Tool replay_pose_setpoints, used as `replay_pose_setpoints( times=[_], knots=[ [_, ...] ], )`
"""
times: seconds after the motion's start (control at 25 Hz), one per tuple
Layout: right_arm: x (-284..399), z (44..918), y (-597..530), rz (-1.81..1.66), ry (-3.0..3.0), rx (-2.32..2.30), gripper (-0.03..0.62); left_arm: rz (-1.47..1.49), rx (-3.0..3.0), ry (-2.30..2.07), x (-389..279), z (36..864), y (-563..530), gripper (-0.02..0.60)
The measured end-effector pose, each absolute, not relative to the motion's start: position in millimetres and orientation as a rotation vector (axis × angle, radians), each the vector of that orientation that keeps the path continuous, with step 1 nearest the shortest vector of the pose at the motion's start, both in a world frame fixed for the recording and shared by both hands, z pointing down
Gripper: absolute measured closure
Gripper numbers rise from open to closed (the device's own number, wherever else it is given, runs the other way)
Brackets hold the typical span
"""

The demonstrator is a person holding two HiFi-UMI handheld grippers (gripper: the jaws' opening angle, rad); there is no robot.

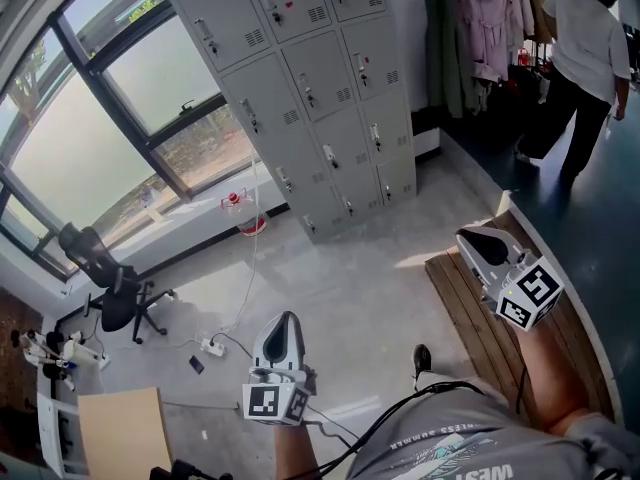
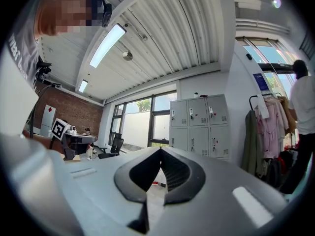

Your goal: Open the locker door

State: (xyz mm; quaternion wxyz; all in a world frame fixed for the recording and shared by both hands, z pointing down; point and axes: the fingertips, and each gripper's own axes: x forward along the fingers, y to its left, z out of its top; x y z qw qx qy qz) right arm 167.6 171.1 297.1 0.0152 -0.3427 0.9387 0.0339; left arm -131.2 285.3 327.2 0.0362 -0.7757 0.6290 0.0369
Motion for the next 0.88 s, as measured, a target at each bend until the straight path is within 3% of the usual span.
replay_pose_setpoints(
  times=[0.88],
  knots=[
    [114, 324, -65, 0.083, 2.954, -0.96, 0.599, 0.076, -2.3, 2.011, -170, 342, 60, 0.575]
  ],
)
